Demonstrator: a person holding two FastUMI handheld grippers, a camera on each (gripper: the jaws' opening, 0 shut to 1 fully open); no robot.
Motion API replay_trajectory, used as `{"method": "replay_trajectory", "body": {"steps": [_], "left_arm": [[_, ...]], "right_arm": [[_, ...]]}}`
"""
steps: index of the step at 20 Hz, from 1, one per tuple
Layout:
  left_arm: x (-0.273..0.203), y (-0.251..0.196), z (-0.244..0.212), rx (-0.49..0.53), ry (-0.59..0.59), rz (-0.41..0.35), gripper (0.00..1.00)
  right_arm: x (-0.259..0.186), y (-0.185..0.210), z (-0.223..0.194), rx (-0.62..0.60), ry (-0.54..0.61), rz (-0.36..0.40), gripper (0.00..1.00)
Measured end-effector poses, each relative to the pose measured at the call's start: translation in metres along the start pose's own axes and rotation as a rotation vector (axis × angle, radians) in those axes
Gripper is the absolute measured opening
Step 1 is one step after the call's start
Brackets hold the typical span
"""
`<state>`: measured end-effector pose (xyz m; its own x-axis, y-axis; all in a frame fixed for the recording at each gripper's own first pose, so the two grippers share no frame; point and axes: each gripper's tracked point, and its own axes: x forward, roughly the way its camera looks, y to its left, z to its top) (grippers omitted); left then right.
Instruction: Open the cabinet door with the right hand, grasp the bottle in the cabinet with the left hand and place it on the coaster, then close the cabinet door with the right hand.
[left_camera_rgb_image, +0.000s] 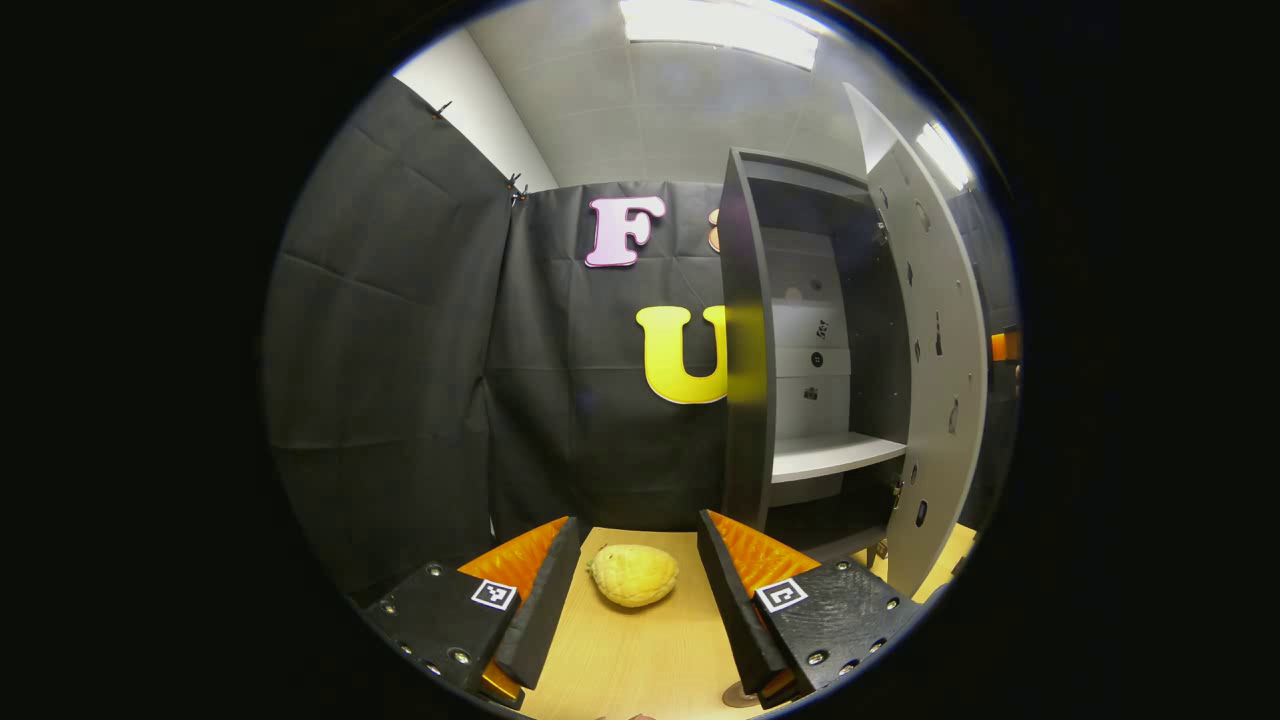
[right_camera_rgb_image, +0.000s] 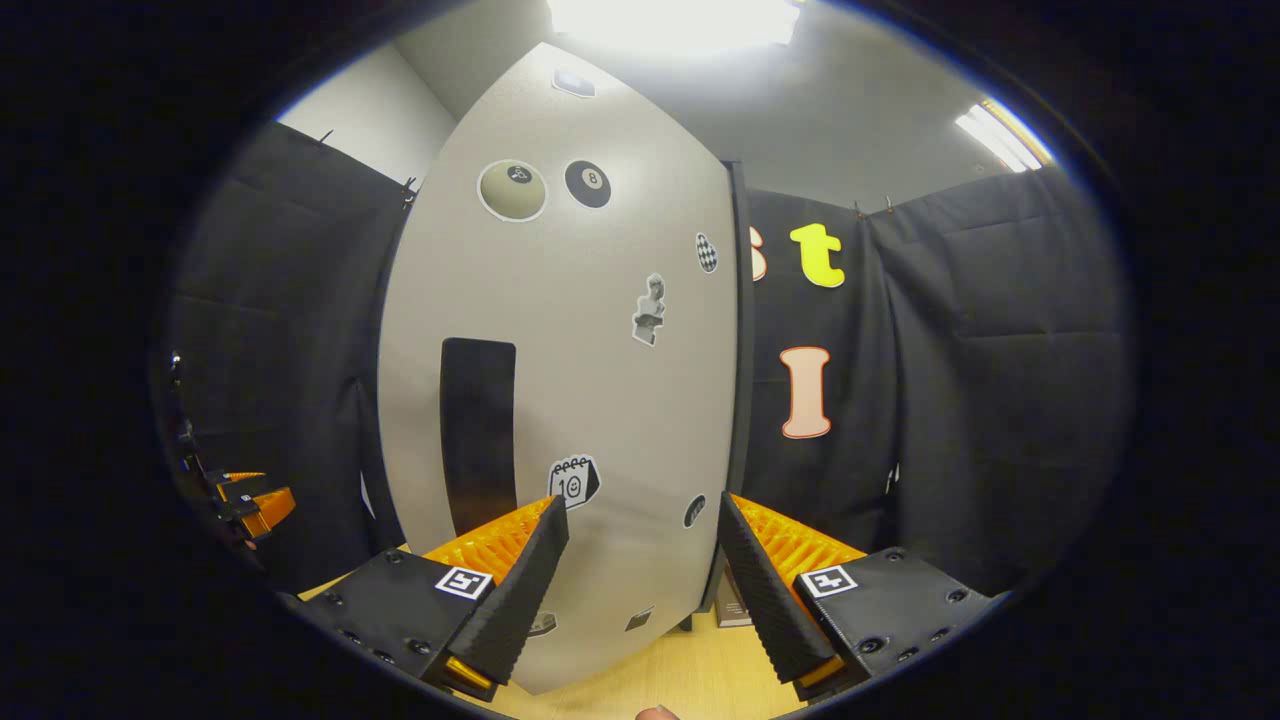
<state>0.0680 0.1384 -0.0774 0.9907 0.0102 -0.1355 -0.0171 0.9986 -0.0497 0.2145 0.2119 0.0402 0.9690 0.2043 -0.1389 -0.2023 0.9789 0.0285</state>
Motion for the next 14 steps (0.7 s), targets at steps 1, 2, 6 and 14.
{"method": "replay_trajectory", "body": {"steps": [1, 2, 6, 14], "left_arm": [[0.000, 0.005, -0.001, -0.001, 0.002, 0.004, 0.69], [-0.001, 0.009, -0.003, -0.002, 0.003, 0.009, 0.69], [-0.004, 0.024, -0.005, 0.000, 0.006, 0.034, 0.69], [-0.014, 0.053, -0.003, 0.022, -0.005, 0.066, 0.69]], "right_arm": [[0.007, 0.009, 0.001, 0.005, -0.004, 0.016, 0.92], [0.015, 0.018, 0.001, 0.013, -0.006, 0.032, 0.92], [0.049, 0.052, 0.002, 0.034, -0.007, 0.076, 0.96], [0.096, 0.077, 0.003, 0.041, -0.003, 0.082, 0.92]]}}
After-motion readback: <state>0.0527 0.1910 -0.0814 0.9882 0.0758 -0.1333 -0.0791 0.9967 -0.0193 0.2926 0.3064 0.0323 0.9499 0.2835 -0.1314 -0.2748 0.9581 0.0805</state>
